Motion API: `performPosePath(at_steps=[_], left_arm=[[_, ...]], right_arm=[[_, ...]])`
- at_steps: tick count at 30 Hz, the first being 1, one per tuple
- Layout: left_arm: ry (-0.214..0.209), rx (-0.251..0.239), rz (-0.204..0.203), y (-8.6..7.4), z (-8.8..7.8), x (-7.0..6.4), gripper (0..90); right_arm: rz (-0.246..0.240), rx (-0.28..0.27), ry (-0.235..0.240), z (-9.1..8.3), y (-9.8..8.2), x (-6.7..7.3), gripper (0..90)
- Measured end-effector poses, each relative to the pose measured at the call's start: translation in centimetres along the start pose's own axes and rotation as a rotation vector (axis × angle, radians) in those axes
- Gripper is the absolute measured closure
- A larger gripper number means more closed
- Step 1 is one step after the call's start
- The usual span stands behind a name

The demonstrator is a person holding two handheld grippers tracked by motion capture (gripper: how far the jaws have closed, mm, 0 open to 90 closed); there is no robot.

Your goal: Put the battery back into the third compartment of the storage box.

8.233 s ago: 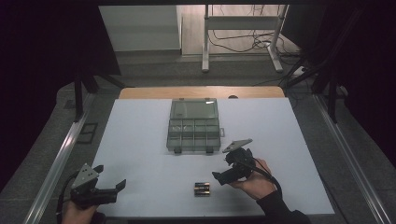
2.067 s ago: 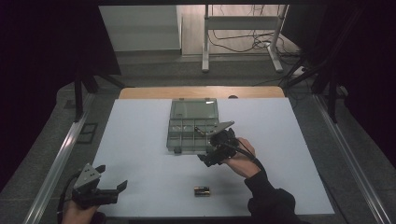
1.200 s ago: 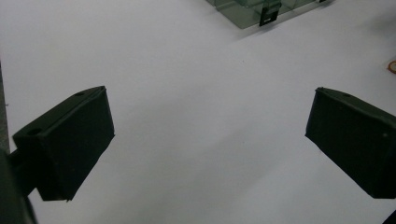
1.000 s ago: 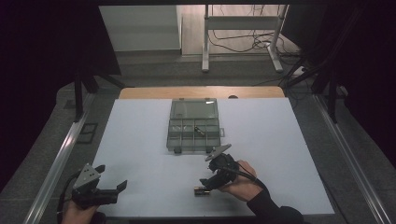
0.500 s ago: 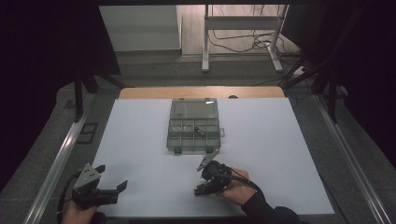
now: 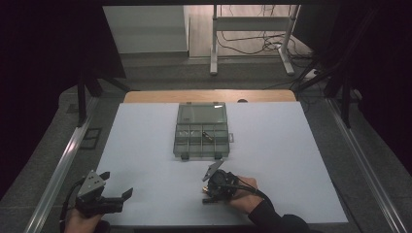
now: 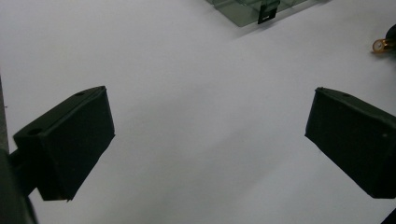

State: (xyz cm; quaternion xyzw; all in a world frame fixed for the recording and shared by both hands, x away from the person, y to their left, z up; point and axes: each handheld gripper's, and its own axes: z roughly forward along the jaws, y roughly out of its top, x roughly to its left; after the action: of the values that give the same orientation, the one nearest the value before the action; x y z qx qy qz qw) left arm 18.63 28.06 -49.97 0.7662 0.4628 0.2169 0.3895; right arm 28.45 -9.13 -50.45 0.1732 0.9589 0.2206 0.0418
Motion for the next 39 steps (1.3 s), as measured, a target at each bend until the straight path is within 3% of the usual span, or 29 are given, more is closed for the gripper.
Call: performPosePath(at_steps=[7, 24, 32, 39], left_arm=[[0.0, 0.001, 0.001, 0.0, 0.0, 0.0, 1.7], [0.002, 0.003, 0.001, 0.0, 0.0, 0.0, 1.8], [0.002, 0.004, -0.004, 0.0, 0.1, 0.0, 1.8], [0.002, 0.004, -0.007, 0.0, 0.1, 0.1, 1.8]], right_arm=[[0.023, -0.05, -0.004, -0.9, 0.0, -0.4, 76.5], [0.07, -0.104, -0.018, -2.0, 0.2, -1.5, 76.5], [0.127, -0.155, -0.032, -3.0, 0.4, -2.9, 76.5], [0.145, -0.179, -0.049, -3.4, 0.8, -4.0, 76.5]])
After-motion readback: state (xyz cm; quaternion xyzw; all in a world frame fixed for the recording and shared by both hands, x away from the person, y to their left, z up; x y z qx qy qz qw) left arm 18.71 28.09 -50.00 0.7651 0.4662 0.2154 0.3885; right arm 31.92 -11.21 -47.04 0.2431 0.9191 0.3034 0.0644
